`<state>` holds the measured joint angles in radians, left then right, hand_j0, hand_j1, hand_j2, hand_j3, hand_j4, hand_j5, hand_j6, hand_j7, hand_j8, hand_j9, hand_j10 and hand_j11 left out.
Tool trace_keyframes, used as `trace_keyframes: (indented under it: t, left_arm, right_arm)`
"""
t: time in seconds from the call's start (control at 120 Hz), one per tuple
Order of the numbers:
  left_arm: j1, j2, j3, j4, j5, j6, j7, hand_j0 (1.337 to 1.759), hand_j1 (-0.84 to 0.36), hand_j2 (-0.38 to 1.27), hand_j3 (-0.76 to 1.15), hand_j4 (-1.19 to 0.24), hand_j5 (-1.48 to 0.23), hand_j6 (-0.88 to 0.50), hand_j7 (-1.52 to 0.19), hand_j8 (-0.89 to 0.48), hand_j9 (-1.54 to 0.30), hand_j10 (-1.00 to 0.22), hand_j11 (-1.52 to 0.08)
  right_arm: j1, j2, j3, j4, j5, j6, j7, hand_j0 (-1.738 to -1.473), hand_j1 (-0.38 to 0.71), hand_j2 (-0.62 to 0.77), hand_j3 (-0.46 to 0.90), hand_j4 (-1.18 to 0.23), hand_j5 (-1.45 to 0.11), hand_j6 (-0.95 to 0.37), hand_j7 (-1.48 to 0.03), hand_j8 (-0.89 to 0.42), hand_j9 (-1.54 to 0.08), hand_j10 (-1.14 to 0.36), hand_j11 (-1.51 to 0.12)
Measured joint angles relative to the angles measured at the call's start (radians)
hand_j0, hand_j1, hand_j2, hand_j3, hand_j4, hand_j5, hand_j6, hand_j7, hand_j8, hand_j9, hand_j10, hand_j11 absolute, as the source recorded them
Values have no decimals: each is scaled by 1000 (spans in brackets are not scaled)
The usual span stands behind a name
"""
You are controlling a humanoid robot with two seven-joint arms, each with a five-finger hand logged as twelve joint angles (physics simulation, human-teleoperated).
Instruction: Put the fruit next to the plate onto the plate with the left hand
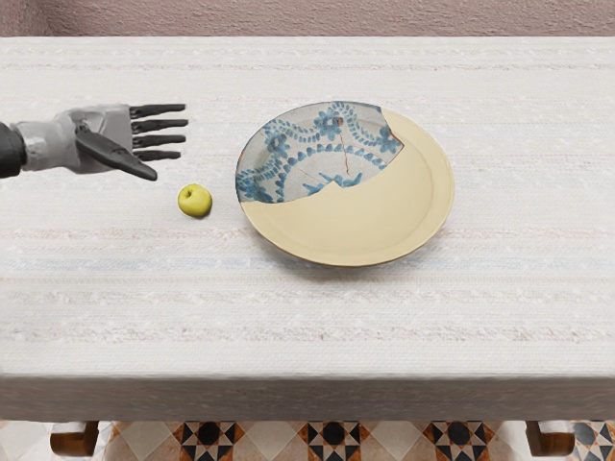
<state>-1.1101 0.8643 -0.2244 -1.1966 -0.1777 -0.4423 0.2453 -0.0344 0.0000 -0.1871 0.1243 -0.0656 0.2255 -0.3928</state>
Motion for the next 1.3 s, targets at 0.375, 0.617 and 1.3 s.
trace_keyframes:
  t: [0.375,0.617,1.3]
  left_arm:
    - [-12,-65,3,67,303,182,143,1658,345,1,0,-2,-5,-2,-5,-2,-5,-3,-5]
    - [-64,-121,24,176,491,278,200,1658,345,1,0,-5,-5,-5,-5,-5,-5,-5,-5]
    - [-284,-521,586,189,414,864,160,1658,345,2,0,-5,-5,-6,-5,-6,-5,-5,-5]
  right_arm:
    - [-8,0,0,0,0,0,0,-1658,-349,0,0,0,0,0,0,0,0,0,0]
    - [-10,0,0,0,0,0,0,-1658,-349,0,0,0,0,0,0,0,0,0,0]
    - [-10,0,0,0,0,0,0,-1658,-349,0,0,0,0,0,0,0,0,0,0]
